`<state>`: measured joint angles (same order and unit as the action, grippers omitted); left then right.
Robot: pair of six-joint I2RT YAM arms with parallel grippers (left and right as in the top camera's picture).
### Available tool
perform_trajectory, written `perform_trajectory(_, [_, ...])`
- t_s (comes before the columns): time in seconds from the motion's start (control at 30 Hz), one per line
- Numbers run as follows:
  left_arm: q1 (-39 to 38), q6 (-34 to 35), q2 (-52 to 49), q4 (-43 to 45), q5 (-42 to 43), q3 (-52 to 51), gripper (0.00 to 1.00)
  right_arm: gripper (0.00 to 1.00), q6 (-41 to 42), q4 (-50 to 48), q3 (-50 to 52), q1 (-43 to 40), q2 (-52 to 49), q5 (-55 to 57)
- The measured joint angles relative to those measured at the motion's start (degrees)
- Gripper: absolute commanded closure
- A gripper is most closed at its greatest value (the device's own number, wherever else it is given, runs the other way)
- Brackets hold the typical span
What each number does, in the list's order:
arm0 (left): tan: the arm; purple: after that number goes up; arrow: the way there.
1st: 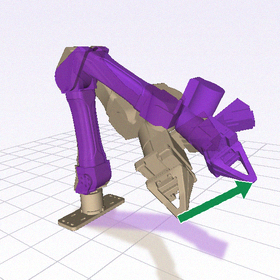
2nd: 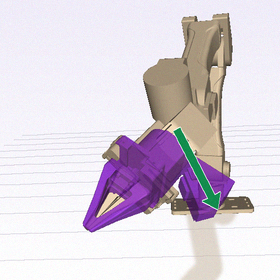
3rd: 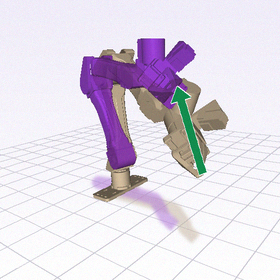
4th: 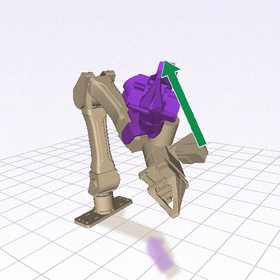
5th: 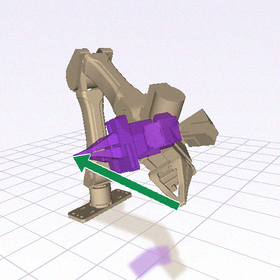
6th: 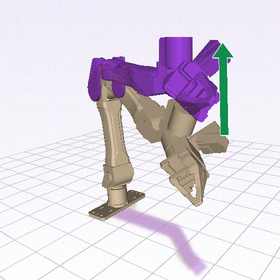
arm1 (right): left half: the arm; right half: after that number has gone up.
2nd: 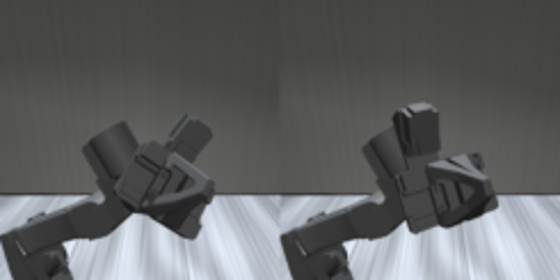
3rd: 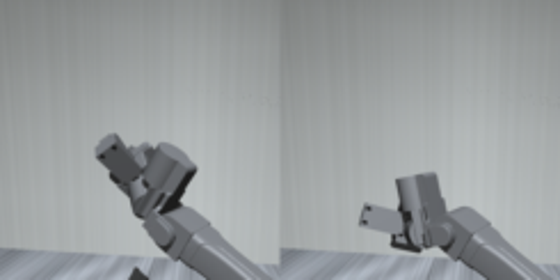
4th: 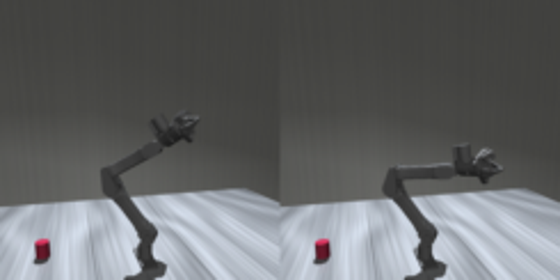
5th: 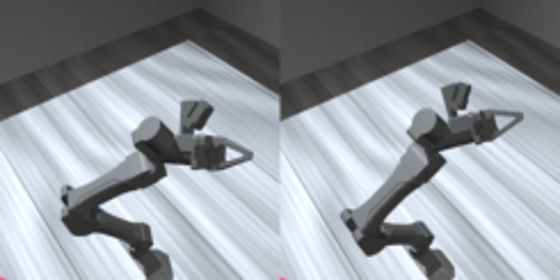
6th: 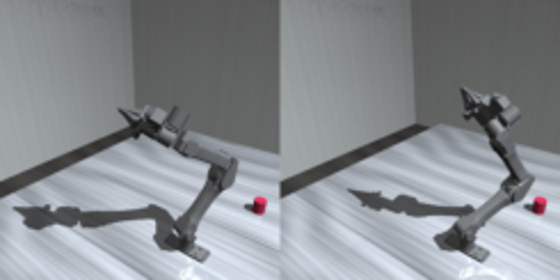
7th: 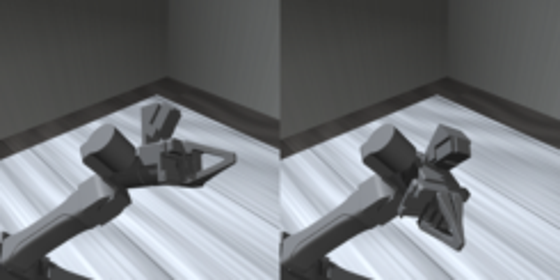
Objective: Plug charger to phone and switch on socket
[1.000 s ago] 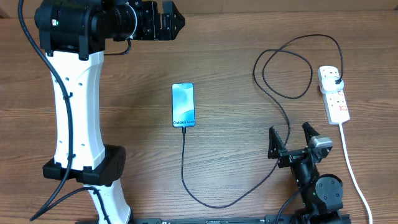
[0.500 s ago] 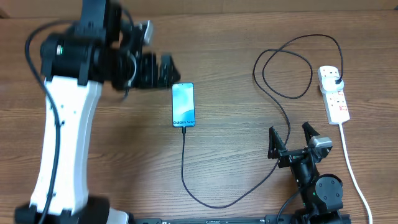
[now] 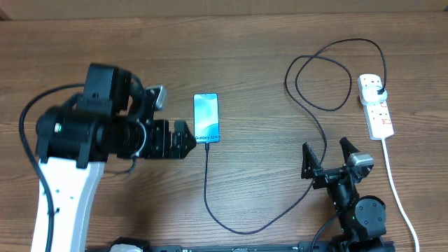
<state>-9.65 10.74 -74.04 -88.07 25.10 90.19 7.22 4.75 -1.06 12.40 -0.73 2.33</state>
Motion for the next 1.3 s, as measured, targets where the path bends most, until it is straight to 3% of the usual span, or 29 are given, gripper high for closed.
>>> perform_trajectory(0.23, [0.0, 0.0, 8.4, 6.3, -2.1, -8.4, 0.00, 0.00, 0.0, 0.0, 0.0, 0.0, 0.0, 0.0])
perform_trajectory(0.87, [2.3, 0.9, 27.6, 39.5, -2.8, -36.4, 0.01, 0.00, 0.0, 0.0, 0.0, 0.0, 0.0, 0.0])
perform_trajectory(1.3, [2.3, -3.5, 41.6, 77.7, -2.9, -59.9, 0.00, 0.00, 0.0, 0.0, 0.0, 0.0, 0.0, 0.0])
